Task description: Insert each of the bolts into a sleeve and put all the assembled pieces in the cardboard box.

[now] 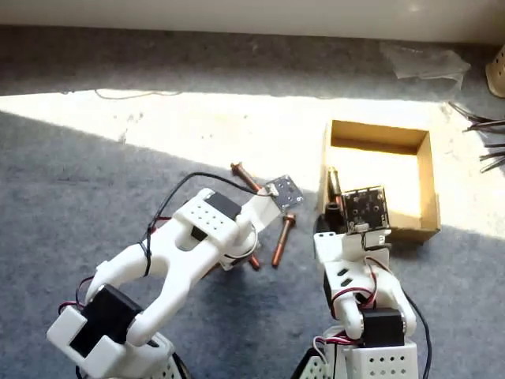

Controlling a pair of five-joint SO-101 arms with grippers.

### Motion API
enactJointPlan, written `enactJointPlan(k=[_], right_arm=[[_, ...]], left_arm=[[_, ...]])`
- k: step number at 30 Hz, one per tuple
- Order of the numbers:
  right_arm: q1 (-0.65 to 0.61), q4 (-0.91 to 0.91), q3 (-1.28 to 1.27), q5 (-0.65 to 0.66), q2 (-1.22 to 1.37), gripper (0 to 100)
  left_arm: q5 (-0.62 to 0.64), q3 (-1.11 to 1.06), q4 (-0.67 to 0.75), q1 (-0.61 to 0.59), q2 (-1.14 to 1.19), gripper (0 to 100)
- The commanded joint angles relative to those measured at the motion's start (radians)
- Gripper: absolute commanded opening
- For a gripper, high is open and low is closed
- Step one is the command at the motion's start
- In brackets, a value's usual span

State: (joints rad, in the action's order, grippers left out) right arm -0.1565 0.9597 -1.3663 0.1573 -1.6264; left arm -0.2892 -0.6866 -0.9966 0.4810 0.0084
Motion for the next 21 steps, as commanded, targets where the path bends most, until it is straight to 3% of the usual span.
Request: enactJointPlan(k=[1, 8, 17, 21], right_arm=[[0.010, -0.030, 0.007, -0.002, -0.010, 2.2], [0.012, -0.031, 0.007, -0.002, -0.010, 2.2], [0.012, -0.031, 0.007, -0.002, -0.010, 2.2], [0.012, -0.031, 0.007, -0.002, -0.010, 2.2]], left_arm=[[0.011, 0.005, -0.002, -0.007, 0.007, 8], [0.012, -0.042, -0.043, -0.016, -0.166, 8], [0.066, -0.056, -0.068, -0.016, -0.191, 8], [0.084, -0.059, -0.078, -0.016, -0.191, 12]])
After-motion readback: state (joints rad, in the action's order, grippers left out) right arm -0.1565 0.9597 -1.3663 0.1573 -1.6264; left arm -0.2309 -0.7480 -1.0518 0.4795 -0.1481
